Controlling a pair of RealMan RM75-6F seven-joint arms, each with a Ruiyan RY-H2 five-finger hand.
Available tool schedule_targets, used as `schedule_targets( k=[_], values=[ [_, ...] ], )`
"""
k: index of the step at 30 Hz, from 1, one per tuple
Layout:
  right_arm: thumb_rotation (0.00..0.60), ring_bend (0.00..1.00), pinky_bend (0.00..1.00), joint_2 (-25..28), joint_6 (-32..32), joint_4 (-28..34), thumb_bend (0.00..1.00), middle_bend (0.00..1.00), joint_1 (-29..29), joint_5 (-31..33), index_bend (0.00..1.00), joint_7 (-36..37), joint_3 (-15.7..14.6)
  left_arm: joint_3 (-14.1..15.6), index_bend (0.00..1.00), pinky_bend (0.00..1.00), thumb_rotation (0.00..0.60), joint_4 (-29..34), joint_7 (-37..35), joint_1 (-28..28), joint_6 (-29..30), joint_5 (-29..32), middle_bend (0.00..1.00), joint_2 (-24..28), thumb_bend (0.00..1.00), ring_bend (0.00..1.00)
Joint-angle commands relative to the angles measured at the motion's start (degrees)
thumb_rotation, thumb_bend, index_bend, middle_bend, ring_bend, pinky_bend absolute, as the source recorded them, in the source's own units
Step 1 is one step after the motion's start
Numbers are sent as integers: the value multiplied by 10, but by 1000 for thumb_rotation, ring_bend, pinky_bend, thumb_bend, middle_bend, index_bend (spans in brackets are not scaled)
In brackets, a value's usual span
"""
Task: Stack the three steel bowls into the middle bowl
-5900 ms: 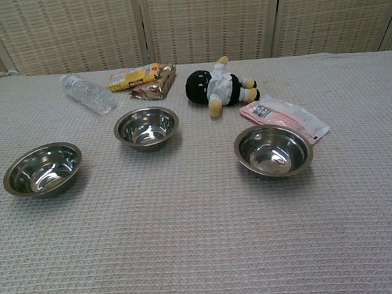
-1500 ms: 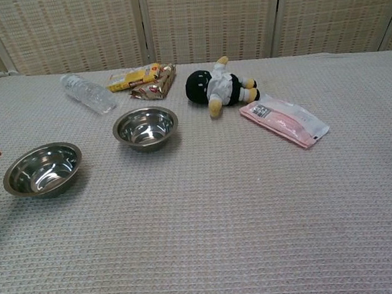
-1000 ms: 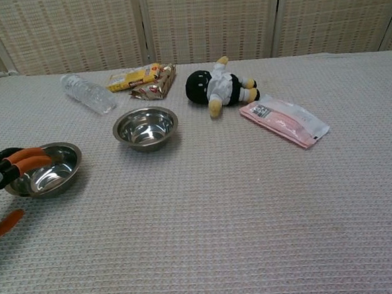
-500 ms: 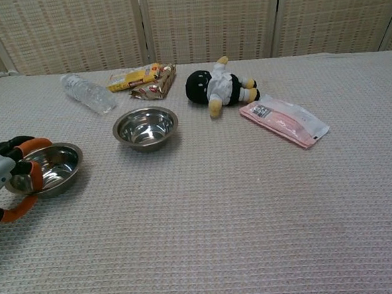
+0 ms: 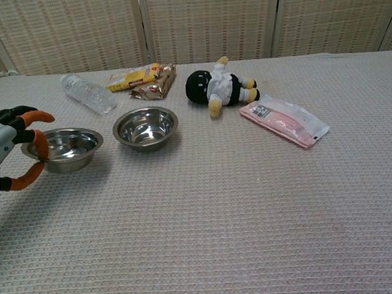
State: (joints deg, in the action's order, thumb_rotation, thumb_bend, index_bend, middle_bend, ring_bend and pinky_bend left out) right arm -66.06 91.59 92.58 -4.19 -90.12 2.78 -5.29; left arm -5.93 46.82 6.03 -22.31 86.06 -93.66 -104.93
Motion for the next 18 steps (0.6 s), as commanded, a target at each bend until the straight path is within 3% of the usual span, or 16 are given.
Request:
schedule_targets(
  k=[1,6,11,18],
  values=[
    [600,0,0,4,-5,2,197,0,2,3,0,4,5,-26,665,145,600,3,-4,-24,12,6,158,-5,451,89],
    [600,0,0,7,-15,2,198,0,3,10,0,8,14,-54,666,145,600,22,-7,-57,1,20,166,-6,450,97],
    [600,0,0,9,-31,3,197,0,2,16,0,9,21,-59,659,145,600,44,23,-94,-30,23,167,-26,451,98],
    [600,0,0,17,-41,6,197,0,5,14,0,18,24,-60,624,145,600,-35,40,-148,-87,35,167,-88,450,98]
  ],
)
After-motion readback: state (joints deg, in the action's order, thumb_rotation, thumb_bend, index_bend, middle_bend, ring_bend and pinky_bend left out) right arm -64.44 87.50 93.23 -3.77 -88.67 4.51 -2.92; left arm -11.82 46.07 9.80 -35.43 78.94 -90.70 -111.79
